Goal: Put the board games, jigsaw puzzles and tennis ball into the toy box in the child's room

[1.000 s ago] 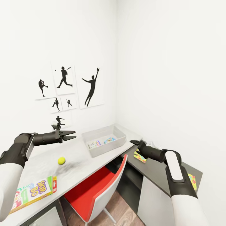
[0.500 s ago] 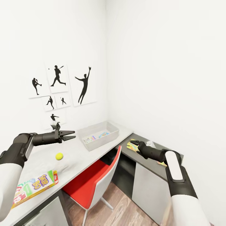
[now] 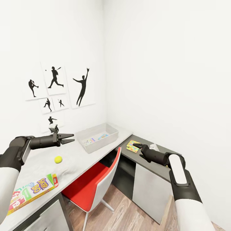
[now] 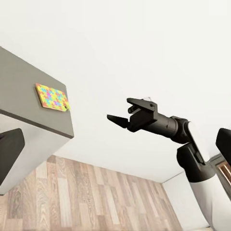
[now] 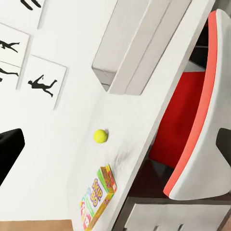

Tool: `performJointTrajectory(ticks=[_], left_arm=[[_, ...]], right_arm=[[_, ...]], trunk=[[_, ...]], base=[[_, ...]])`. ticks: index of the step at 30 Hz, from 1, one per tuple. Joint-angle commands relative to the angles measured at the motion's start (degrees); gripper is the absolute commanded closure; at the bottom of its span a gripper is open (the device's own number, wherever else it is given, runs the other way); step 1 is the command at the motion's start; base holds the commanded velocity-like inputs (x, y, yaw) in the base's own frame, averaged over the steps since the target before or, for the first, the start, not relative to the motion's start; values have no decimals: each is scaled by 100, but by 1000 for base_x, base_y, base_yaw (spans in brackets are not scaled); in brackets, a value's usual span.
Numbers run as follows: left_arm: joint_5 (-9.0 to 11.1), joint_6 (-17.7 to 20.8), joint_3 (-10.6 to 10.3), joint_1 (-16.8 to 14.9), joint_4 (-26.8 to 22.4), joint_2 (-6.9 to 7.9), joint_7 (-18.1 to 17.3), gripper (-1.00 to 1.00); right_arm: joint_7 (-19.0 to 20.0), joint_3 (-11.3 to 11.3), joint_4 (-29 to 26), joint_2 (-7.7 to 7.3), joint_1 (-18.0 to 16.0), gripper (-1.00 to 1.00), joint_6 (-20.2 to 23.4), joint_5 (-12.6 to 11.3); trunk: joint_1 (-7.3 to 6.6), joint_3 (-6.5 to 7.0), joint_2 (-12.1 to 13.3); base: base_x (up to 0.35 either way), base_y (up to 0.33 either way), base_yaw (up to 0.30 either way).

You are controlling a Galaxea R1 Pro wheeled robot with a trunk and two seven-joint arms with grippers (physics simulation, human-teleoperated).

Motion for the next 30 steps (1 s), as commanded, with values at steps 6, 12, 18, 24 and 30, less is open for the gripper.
performJointTrajectory(ticks=[6,12,18,24,30], left_arm=[[-30,62,-1,-1,2,7,-23,-100],[-35,62,-1,-1,2,29,-23,-100],[-30,57,-1,-1,7,145,-23,-100],[-36,52,-1,6,18,302,-23,-100],[-31,-158,-1,243,30,754,-18,-100]], right_arm=[[-43,-14,-12,2,0,-100,27,-42],[-63,-19,-406,-63,176,-100,12,-30],[-63,-28,-955,-432,486,-100,56,-35],[-72,-47,-1688,-557,1115,-100,128,-37],[102,-86,-1903,-768,1773,-100,147,-77]], trunk=[[2,-3,-4],[2,-3,-4],[2,-3,-4],[2,-3,-4],[2,-3,-4]], base=[[-1,1,-2],[0,0,0],[0,0,0],[0,0,0],[0,0,0]])
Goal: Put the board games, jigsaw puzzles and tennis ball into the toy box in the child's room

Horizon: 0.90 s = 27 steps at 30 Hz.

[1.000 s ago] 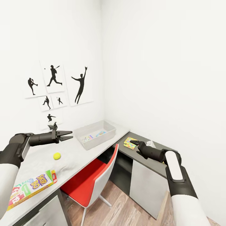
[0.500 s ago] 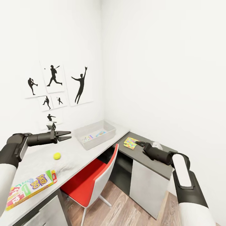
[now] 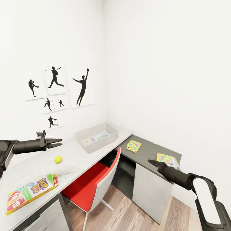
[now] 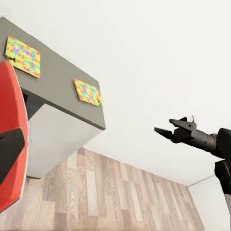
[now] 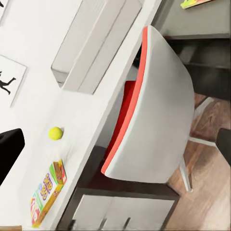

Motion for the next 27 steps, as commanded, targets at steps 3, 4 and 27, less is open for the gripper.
performJointTrajectory(ticks=[3,4,27], left_arm=[[30,-245,5,229,92,408,-28,-100],[38,-272,7,265,138,467,-28,-100],[56,-1068,33,463,1282,655,-28,-100]], right_arm=[[783,-36,-28,-96,295,-100,24,-50],[926,-38,-32,-103,319,-100,24,-49],[1584,-39,-5,-125,419,-100,-15,351]], trunk=[[3,-2,-4],[3,-2,-4],[3,39,-4]], base=[[0,0,0],[0,0,0],[-17,16,98]])
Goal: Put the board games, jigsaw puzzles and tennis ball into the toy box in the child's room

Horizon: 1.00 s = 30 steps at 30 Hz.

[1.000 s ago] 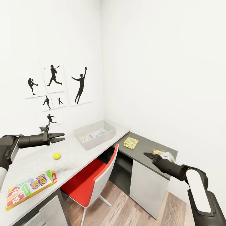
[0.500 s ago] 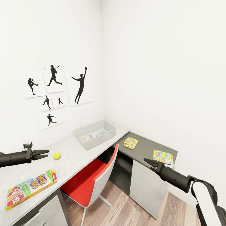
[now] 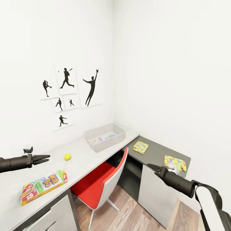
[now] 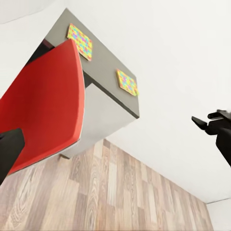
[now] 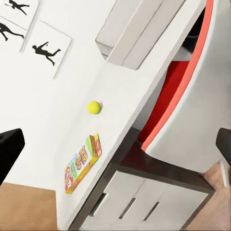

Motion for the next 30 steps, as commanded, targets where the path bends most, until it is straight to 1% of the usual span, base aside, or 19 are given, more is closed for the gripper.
performJointTrajectory(ticks=[1,2,5,12,18,19,22,30], left_arm=[[-3,57,1,-2,3,-3,-21,-100],[-1,46,1,-3,3,-4,-21,-100],[-4,20,4,-2,4,-6,-21,-100],[-6,-5,10,-1,4,-7,-21,-100],[-2,-7,3,-1,4,-14,-21,-100],[-4,-7,7,-3,4,-15,-21,-100],[-4,-7,9,-1,4,-15,-21,-100],[-6,-7,8,-3,4,-15,-21,-100]], right_arm=[[60,-9,0,4,-1,-100,25,155],[61,-9,1,8,-1,-100,24,230],[61,-4,2,16,0,-100,24,319],[62,-8,2,13,0,-100,24,360],[60,-8,10,24,0,-100,-24,372],[67,8,20,17,0,-100,-225,384],[75,22,32,13,0,-100,-372,387],[79,34,37,19,-2,-100,-439,384]], trunk=[[2,2,-4],[2,6,-4],[2,20,-4],[2,42,-4],[2,44,-4],[2,44,-4],[2,44,-4],[2,44,-4]], base=[[-36,54,253],[-23,35,255],[-13,19,257],[-2,4,236],[0,0,50],[0,0,6],[0,0,3],[-19,23,2]])
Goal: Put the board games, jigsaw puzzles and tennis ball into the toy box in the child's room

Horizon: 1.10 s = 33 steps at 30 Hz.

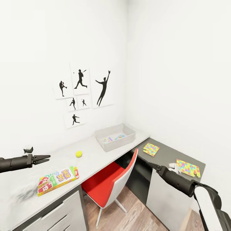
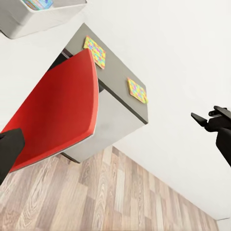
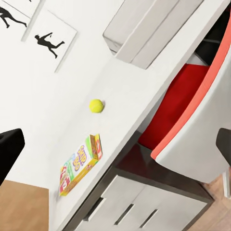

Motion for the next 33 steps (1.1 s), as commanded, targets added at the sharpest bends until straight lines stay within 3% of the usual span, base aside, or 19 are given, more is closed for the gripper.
performJointTrajectory(ticks=[1,11,33], left_arm=[[-2,61,2,1,2,1,-21,-100],[-2,61,1,2,2,1,-21,-100],[-8,64,3,1,2,1,-21,-100]], right_arm=[[59,-9,0,3,-4,-100,24,55],[55,10,0,19,-1,-100,15,58],[50,35,0,42,-2,-100,23,50]], trunk=[[2,-1,-5],[2,39,-5],[2,143,-5]], base=[[-103,142,77],[-136,192,208],[-9,32,246]])
